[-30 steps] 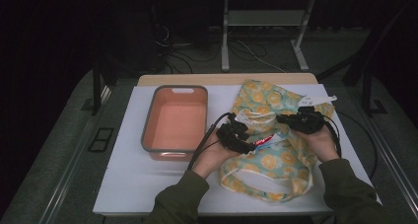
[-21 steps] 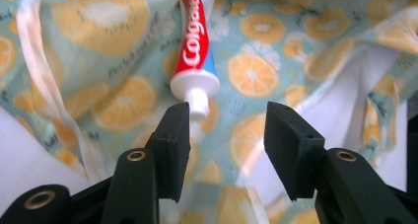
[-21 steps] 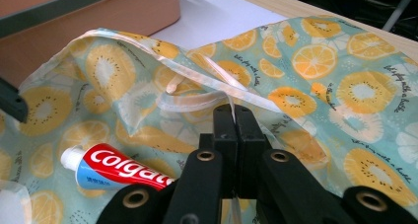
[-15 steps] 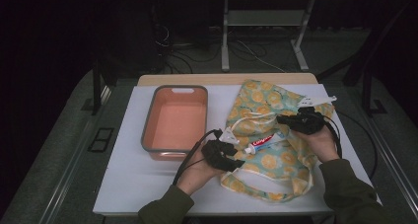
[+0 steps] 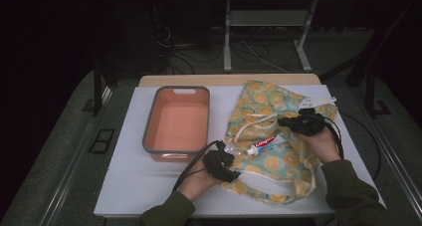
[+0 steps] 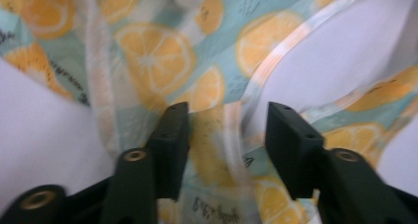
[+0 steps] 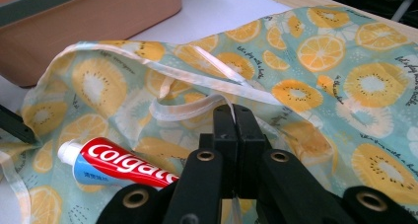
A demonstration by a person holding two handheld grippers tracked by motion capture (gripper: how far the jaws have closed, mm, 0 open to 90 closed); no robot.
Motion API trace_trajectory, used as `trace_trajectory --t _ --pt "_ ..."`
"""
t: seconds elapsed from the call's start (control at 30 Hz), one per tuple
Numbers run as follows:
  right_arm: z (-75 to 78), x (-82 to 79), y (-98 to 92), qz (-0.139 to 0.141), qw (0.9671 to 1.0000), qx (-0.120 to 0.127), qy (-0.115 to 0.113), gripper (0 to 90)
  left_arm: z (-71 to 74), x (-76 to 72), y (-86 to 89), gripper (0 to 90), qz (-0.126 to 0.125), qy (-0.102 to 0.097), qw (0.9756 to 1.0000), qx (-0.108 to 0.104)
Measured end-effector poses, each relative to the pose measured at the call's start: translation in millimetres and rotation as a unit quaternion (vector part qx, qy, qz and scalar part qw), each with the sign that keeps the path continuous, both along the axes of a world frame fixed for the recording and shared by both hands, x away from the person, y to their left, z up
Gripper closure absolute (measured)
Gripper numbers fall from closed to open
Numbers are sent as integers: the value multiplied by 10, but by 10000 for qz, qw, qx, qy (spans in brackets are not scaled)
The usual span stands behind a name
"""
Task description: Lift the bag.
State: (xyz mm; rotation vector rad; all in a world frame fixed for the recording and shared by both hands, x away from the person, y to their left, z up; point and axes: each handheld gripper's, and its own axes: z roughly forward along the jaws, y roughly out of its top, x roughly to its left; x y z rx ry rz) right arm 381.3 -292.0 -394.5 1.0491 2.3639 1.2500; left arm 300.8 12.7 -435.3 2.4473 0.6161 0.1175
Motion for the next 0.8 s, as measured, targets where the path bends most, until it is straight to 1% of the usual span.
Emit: trace_trajectory --t 0.03,0.13,0.17,0.23,0.27,0.3,0.33,0.37,0.4,0.43,0.5,0.57,0.67,0.73,0.8 --pt "2 -3 -1 -6 10000 -1 -3 896 7 10 13 618 45 1 10000 25" --pt "4 -10 -9 -10 10000 3 -5 895 4 42 38 839 105 117 9999 -13" --pt "3 -12 -9 -13 10000 3 5 895 3 46 38 877 104 167 9998 -34" --pt "-4 -17 -12 -6 10000 -2 11 893 5 47 36 891 103 176 9998 -26" --pt "-8 -21 -11 -4 10000 0 29 861 6 51 39 893 106 211 9997 -37" --pt "-9 -28 -12 -36 10000 15 63 753 6 57 44 893 108 253 9996 -59" --pt "-6 -37 -20 -55 9999 43 107 681 3 63 48 894 113 275 9995 -84" --pt "3 -55 -33 -28 9998 105 178 629 3 66 49 894 116 296 9994 -95" --pt "20 -85 -47 -20 9998 105 190 563 5 67 50 894 110 315 9994 -118" --pt "41 -124 -56 -43 9998 54 170 517 10 66 52 894 105 325 9993 -133" --pt "92 -221 -82 23 9998 37 179 483 19 65 56 895 100 355 9991 -191" --pt "143 -333 -107 22 9999 50 108 451 35 67 65 895 103 365 9990 -227" --pt "181 -526 -130 221 9995 152 157 461 46 68 71 895 105 381 9988 -282" --pt "156 -664 -113 448 9987 73 231 491 53 72 79 895 94 393 9987 -313" --pt "104 -797 -94 604 9978 -8 287 509 61 74 82 896 123 391 9986 -348"
